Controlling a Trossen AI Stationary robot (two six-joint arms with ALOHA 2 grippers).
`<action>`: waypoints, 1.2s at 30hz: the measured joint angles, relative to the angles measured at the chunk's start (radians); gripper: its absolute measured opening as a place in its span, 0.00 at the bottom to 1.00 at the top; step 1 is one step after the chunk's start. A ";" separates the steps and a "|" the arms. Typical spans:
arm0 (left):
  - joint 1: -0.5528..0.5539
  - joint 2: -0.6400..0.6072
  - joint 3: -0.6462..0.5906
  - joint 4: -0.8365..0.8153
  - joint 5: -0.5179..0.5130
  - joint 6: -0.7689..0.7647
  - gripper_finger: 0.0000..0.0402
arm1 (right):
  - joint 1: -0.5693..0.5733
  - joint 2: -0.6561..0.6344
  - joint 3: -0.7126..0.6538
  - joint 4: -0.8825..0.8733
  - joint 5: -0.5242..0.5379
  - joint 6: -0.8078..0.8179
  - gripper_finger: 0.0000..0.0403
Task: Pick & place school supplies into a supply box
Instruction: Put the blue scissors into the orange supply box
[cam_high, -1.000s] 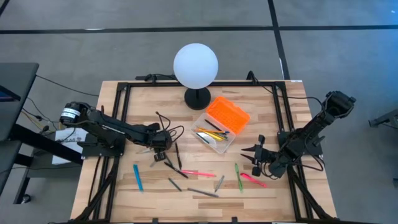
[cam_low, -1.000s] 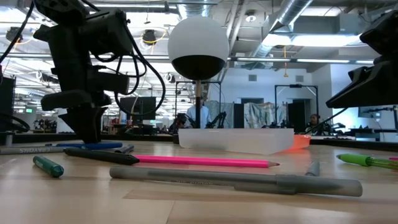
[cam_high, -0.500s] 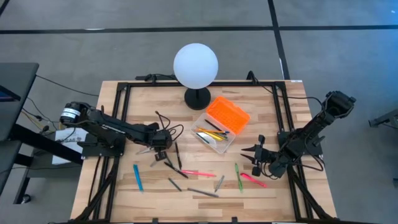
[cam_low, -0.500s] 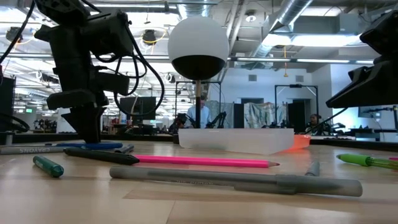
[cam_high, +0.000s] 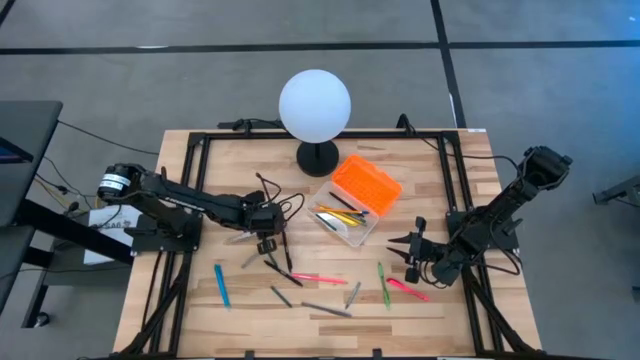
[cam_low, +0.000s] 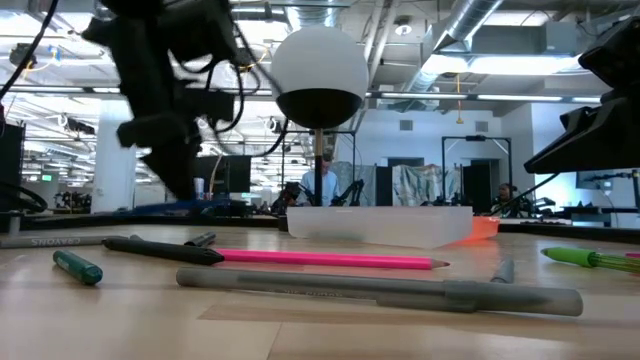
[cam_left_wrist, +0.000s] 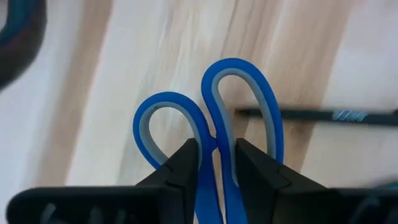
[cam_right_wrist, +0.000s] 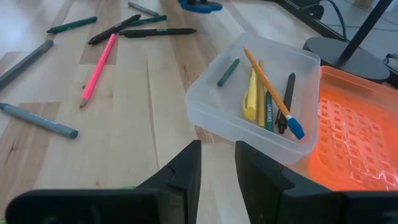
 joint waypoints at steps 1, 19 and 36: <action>0.000 0.000 0.018 0.001 -0.008 0.027 0.19 | 0.000 0.000 0.000 0.000 0.000 0.000 0.23; 0.025 0.049 0.137 0.611 -0.007 0.761 0.21 | 0.000 0.000 0.000 -0.002 0.000 -0.001 0.23; 0.053 0.454 0.554 0.543 0.099 0.877 0.21 | 0.002 0.000 0.001 -0.025 -0.003 0.007 0.23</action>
